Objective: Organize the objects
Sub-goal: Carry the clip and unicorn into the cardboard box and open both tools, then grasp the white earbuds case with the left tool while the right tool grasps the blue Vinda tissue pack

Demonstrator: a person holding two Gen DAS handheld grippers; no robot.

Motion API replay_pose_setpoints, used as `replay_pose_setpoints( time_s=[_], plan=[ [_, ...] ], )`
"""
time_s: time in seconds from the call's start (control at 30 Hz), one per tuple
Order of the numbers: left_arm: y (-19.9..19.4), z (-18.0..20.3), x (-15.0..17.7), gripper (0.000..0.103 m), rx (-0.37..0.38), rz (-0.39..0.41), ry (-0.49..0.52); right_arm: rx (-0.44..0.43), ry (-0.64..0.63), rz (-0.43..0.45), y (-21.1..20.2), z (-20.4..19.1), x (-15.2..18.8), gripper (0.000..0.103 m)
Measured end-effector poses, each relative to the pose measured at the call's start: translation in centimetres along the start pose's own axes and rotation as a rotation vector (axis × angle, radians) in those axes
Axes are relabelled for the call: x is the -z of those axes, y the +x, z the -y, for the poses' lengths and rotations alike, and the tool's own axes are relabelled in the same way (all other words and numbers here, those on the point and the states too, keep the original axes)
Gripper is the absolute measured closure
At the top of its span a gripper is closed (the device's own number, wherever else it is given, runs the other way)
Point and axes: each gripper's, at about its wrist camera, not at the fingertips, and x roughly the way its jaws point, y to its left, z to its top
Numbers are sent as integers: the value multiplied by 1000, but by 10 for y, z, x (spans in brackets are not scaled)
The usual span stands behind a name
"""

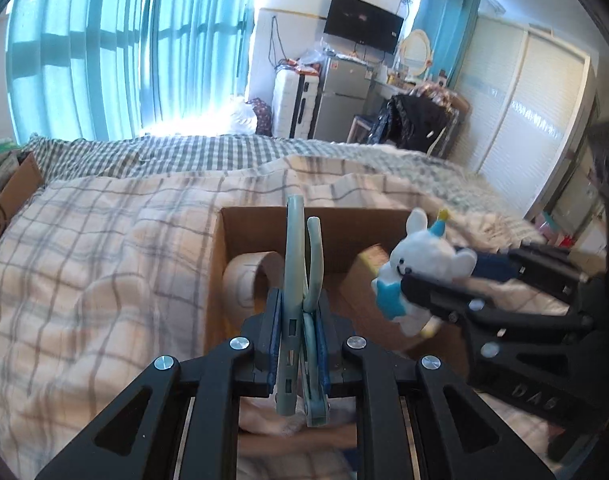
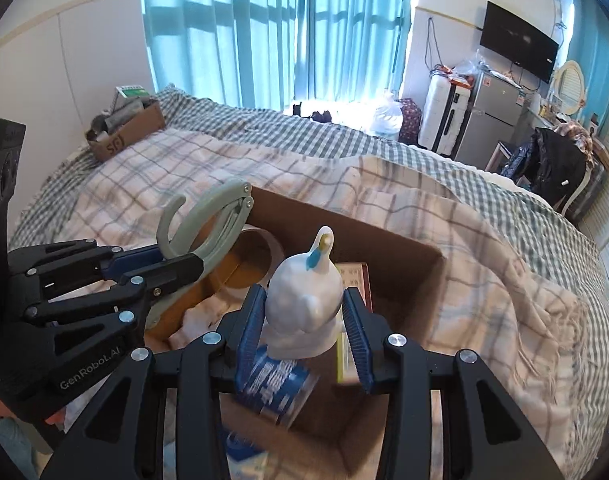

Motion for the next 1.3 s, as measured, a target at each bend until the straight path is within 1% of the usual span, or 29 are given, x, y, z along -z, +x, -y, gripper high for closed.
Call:
replay_pose_setpoints(
  time_s=[0.03,0.07,0.1,0.13,0.17,0.2,0.23,0.3,0.33,0.4,0.47,0.57,0.63,0.7,0.77,0.8,0.83,0.9,0.97,1.03,1.1,1.17,1.2,1.23,1.3],
  plan=[
    [4,-1,2,88,-8,0,11,-10,3,8,5,1,-2,61],
    [5,-2,4,86,-6,1,14,-13,12,15,9,4,-2,55],
    [6,-4,6,86,8,5,11,-8,26,21,11,6,-1,40],
    [6,-6,7,80,20,10,3,-9,40,37,11,9,0,34],
    [4,-8,8,64,30,12,-4,-17,49,49,10,12,1,34],
    [3,-9,8,55,27,12,-7,-27,57,58,6,15,2,34],
    [-3,-10,8,43,10,25,-12,-26,58,66,2,16,2,34],
    [-15,-8,6,41,-4,50,-12,-3,49,90,-14,17,2,34],
    [-20,-8,4,38,-7,48,-12,11,45,96,-22,17,1,34],
    [-33,-5,4,31,-29,46,-19,32,41,104,-38,18,2,33],
    [-53,2,7,19,-68,58,-24,54,36,117,-60,18,5,33],
    [-74,9,13,12,-103,71,-20,75,35,143,-95,20,14,29],
    [-88,14,21,8,-116,78,-38,88,39,159,-117,21,23,23],
    [-100,18,32,7,-121,88,-68,101,52,170,-137,22,36,21],
    [-105,23,44,6,-139,85,-84,100,64,174,-148,24,51,17],
    [-106,26,51,5,-155,83,-91,100,77,173,-152,24,63,13],
    [-105,29,61,5,-166,73,-95,100,87,172,-152,24,73,12],
    [-97,35,80,5,-174,43,-97,85,98,150,-143,24,93,12],
    [-87,41,100,5,-199,25,-102,76,111,118,-128,23,108,12],
    [-72,47,121,5,-204,2,-92,96,108,88,-107,22,123,12],
    [-53,50,140,5,-226,-67,-74,118,112,56,-87,22,136,12],
    [-33,52,156,5,-275,-125,-69,106,129,24,-74,24,149,12],
    [-25,52,163,5,-277,-154,-74,93,136,10,-68,26,154,12],
    [-17,52,168,5,-259,-181,-79,84,140,0,-64,26,157,12],
    [-9,54,175,7,-238,-202,-74,76,151,-13,-59,29,161,12]
  ],
)
